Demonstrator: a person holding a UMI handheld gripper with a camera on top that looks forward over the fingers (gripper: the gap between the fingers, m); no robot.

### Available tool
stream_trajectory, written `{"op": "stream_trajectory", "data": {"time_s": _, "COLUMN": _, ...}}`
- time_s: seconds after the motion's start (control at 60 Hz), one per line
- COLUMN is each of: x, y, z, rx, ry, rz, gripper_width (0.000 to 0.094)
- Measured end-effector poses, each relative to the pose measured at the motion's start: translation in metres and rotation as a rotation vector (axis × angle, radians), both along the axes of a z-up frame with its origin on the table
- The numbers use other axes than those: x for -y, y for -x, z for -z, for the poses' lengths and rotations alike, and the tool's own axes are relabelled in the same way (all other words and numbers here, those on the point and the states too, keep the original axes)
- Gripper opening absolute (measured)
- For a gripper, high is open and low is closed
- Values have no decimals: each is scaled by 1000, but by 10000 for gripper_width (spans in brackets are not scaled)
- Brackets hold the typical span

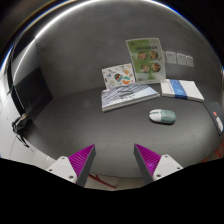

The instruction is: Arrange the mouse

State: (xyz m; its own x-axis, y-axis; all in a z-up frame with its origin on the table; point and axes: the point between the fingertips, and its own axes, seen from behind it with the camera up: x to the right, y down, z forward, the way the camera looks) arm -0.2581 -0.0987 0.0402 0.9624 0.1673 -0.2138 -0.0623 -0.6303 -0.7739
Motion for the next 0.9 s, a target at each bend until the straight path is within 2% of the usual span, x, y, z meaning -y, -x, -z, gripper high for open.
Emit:
{"op": "stream_trajectory", "data": {"time_s": 0.267, "x": -11, "y": -78, "z": -1, "rx": 33, "ry": -55, "rz": -36, "gripper_width": 805}}
{"op": "stream_trajectory", "data": {"time_s": 0.517, "x": -66, "y": -180, "z": 37, "rx": 204, "ry": -66, "rz": -64, "gripper_width": 803}}
{"op": "stream_trajectory", "data": {"time_s": 0.583, "x": -84, "y": -190, "z": 49, "rx": 227, "ry": -63, "rz": -80, "gripper_width": 803}}
{"op": "stream_trajectory", "data": {"time_s": 0.6, "x": -87, "y": -192, "z": 52, "rx": 233, "ry": -57, "rz": -82, "gripper_width": 868}}
{"op": "stream_trajectory", "data": {"time_s": 0.617, "x": -90, "y": -192, "z": 54, "rx": 232, "ry": -52, "rz": -90, "gripper_width": 876}}
{"op": "stream_trajectory", "data": {"time_s": 0.633, "x": -97, "y": -189, "z": 52, "rx": 208, "ry": -65, "rz": -88, "gripper_width": 810}}
{"op": "stream_trajectory", "data": {"time_s": 0.8, "x": -144, "y": -189, "z": 51, "rx": 197, "ry": -71, "rz": -94, "gripper_width": 809}}
{"op": "stream_trajectory", "data": {"time_s": 0.9, "x": -169, "y": -187, "z": 52, "rx": 205, "ry": -41, "rz": -93, "gripper_width": 798}}
